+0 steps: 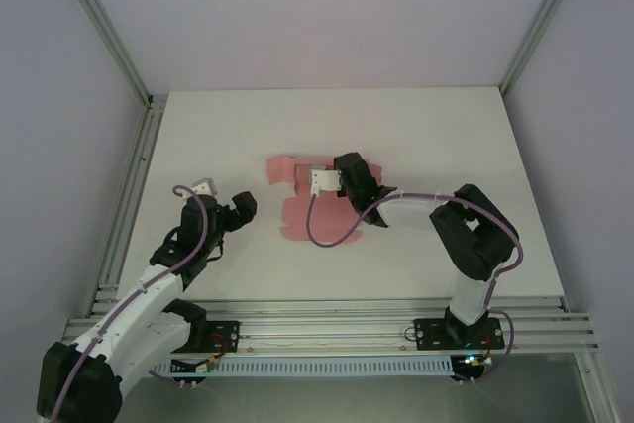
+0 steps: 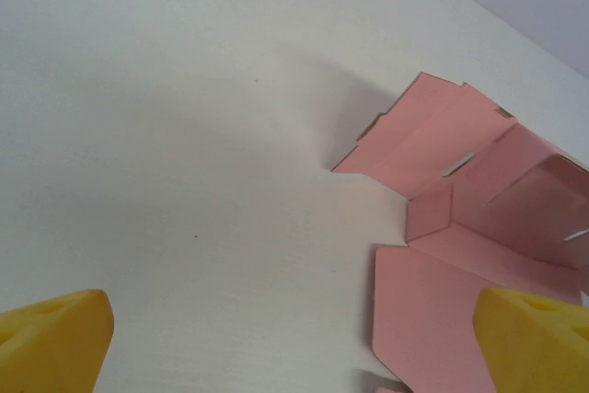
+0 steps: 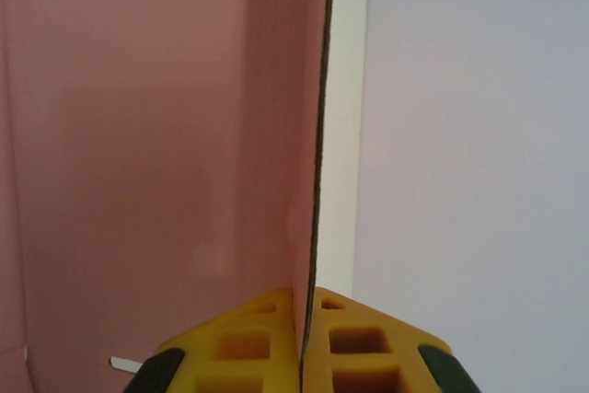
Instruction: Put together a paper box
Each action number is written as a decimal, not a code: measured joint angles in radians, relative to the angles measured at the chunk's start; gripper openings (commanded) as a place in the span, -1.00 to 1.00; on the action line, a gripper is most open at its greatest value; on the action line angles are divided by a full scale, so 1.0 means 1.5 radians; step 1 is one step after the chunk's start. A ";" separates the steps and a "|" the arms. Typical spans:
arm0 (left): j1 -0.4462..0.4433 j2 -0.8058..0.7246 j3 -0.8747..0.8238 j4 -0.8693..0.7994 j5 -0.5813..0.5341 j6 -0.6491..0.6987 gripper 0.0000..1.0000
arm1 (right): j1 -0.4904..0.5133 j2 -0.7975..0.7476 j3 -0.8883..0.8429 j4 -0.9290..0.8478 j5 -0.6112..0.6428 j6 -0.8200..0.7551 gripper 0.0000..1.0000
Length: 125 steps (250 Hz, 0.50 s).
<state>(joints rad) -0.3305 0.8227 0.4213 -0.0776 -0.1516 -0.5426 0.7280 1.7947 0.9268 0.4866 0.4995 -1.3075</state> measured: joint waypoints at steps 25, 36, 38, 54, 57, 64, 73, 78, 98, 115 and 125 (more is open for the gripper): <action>0.012 0.028 0.006 0.000 -0.007 0.000 1.00 | 0.006 0.000 -0.021 0.048 0.010 -0.007 -1.00; 0.019 0.047 0.014 0.000 -0.012 -0.002 1.00 | 0.009 0.001 -0.028 0.067 0.012 -0.008 -1.00; 0.021 0.051 0.015 0.001 -0.013 -0.003 1.00 | 0.009 0.001 -0.030 0.071 0.012 -0.009 -1.00; 0.031 0.085 0.033 0.001 -0.017 -0.008 0.99 | 0.012 0.006 -0.041 0.107 0.019 -0.017 -1.00; 0.034 0.095 0.037 0.002 -0.018 -0.010 1.00 | 0.013 0.008 -0.045 0.117 0.021 -0.022 -1.00; 0.041 0.113 0.047 0.004 -0.018 -0.013 1.00 | 0.016 0.012 -0.053 0.138 0.024 -0.030 -1.00; 0.050 0.138 0.060 0.007 -0.018 -0.016 1.00 | 0.019 0.019 -0.065 0.169 0.029 -0.043 -1.00; 0.055 0.152 0.068 0.007 -0.017 -0.020 1.00 | 0.021 0.023 -0.070 0.185 0.031 -0.047 -1.00; 0.077 0.214 0.101 0.022 -0.017 -0.028 1.00 | 0.027 0.047 -0.089 0.256 0.044 -0.077 -1.00; 0.092 0.270 0.136 0.034 -0.019 -0.027 1.00 | 0.028 0.067 -0.096 0.304 0.050 -0.092 -1.00; 0.098 0.304 0.160 0.038 -0.021 -0.027 0.99 | 0.028 0.073 -0.098 0.322 0.052 -0.098 -1.00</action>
<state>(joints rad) -0.1833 1.2785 0.6617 -0.0212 -0.1829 -0.5831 0.7708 1.9049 0.7795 0.9695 0.5777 -1.4540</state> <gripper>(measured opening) 0.997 0.054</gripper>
